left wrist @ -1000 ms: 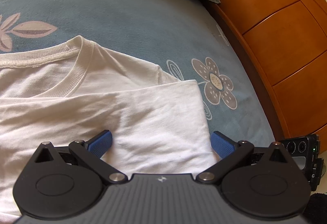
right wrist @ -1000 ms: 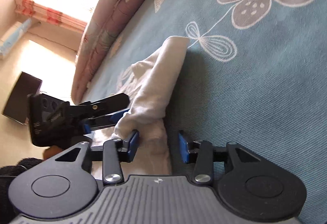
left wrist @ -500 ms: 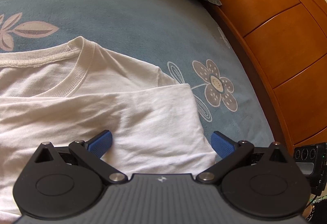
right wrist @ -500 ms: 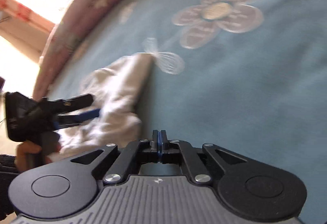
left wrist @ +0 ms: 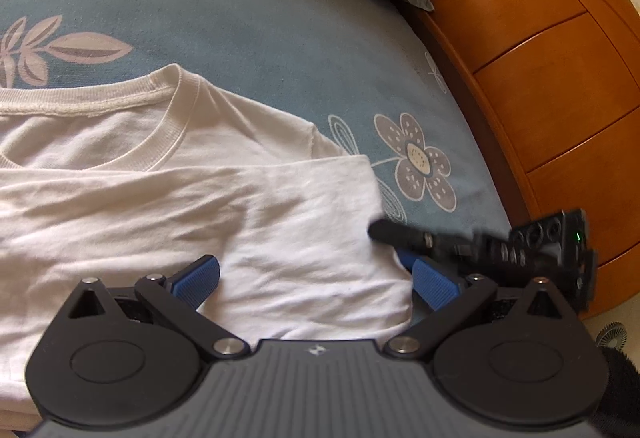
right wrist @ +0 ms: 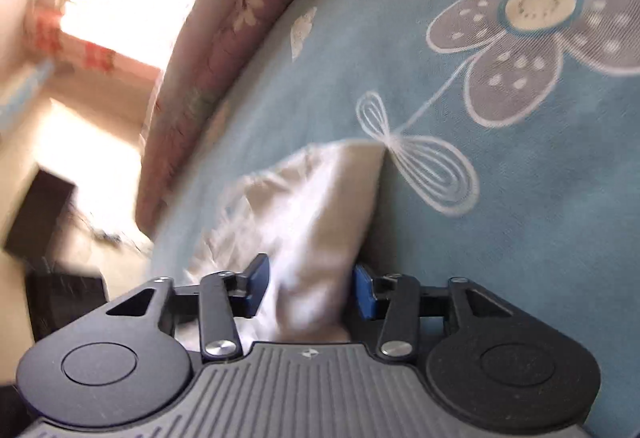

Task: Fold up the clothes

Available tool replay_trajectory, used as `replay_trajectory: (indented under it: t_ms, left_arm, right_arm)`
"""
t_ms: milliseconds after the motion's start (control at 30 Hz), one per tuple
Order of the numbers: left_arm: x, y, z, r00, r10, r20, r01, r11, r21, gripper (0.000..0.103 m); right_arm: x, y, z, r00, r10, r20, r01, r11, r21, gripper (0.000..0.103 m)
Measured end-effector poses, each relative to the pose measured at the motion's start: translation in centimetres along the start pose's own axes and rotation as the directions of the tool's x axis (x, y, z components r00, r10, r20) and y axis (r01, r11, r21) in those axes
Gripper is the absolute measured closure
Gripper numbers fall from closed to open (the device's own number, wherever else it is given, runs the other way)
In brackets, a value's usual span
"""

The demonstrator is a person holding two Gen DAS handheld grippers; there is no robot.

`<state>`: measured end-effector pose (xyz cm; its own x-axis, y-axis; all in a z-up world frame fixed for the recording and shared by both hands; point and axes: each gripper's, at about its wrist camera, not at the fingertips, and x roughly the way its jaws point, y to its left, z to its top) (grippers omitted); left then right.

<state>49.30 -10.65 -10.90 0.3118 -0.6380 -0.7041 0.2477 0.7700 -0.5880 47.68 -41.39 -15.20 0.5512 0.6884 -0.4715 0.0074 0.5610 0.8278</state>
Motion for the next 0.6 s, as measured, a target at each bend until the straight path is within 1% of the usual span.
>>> replay_trajectory:
  t_ms: [33, 100, 133, 167, 200, 233, 333, 400, 467, 500, 533, 567, 600]
  left_arm:
    - [0.0, 0.0, 0.0, 1.0, -0.003, 0.004, 0.003, 1.0, -0.003, 0.001]
    - [0.0, 0.0, 0.0, 1.0, -0.008, 0.009, 0.008, 1.0, -0.006, 0.001]
    - [0.1, 0.1, 0.1, 1.0, -0.006, 0.013, 0.006, 1.0, -0.006, 0.001]
    - [0.1, 0.2, 0.1, 1.0, -0.005, 0.016, 0.005, 1.0, -0.006, 0.001]
    - [0.2, 0.2, 0.1, 1.0, -0.003, 0.02, 0.003, 1.0, -0.006, 0.001]
    - [0.2, 0.4, 0.2, 1.0, -0.005, 0.022, 0.005, 1.0, -0.012, 0.001]
    - [0.2, 0.7, 0.4, 1.0, -0.021, 0.022, 0.021, 0.999, -0.026, 0.001]
    - [0.2, 0.7, 0.4, 1.0, -0.024, 0.019, 0.024, 0.999, -0.026, 0.001]
    - [0.3, 0.8, 0.5, 1.0, -0.026, 0.017, 0.026, 0.999, -0.024, 0.001]
    - [0.3, 0.8, 0.5, 1.0, -0.027, 0.015, 0.027, 0.999, -0.024, 0.001]
    - [0.3, 0.8, 0.6, 1.0, -0.028, 0.014, 0.029, 0.999, -0.023, 0.001]
    - [0.3, 0.9, 0.6, 0.999, -0.029, 0.013, 0.03, 0.999, -0.022, 0.001]
    - [0.4, 0.9, 0.7, 0.999, -0.03, 0.011, 0.031, 0.999, -0.022, 0.001]
  right_arm:
    - [0.2, 0.2, 0.6, 1.0, -0.022, 0.015, 0.023, 1.0, -0.013, 0.093]
    - [0.5, 0.8, 1.7, 0.998, -0.043, 0.045, 0.045, 0.998, -0.05, 0.094]
    - [0.5, 1.3, 2.1, 0.997, -0.056, 0.054, 0.061, 0.994, -0.087, 0.094]
    - [0.5, 1.8, 2.3, 0.995, -0.08, 0.054, 0.086, 0.988, -0.125, 0.094]
    - [0.5, 1.9, 2.3, 0.995, -0.091, 0.044, 0.096, 0.986, -0.139, 0.092]
    - [0.3, 2.0, 2.3, 0.995, -0.097, 0.035, 0.101, 0.984, -0.145, 0.089]
    - [-1.4, 1.2, 1.5, 0.999, -0.05, 0.017, 0.052, 0.994, -0.092, 0.077]
    - [-2.3, 0.7, 0.6, 1.0, -0.025, -0.003, 0.025, 0.997, -0.076, 0.057]
    - [-2.4, 0.2, -0.7, 0.999, -0.015, -0.048, 0.011, 0.997, -0.078, 0.054]
    - [-2.2, 0.1, -1.5, 0.997, -0.014, -0.075, 0.008, 0.996, -0.088, 0.056]
    - [-2.3, 0.2, -2.1, 0.996, -0.026, -0.088, 0.016, 0.993, -0.113, 0.062]
    - [-2.3, 0.3, -2.7, 0.994, -0.037, -0.102, 0.023, 0.991, -0.134, 0.082]
    - [-2.5, 0.3, -3.0, 0.992, -0.044, -0.116, 0.028, 0.991, -0.134, 0.086]
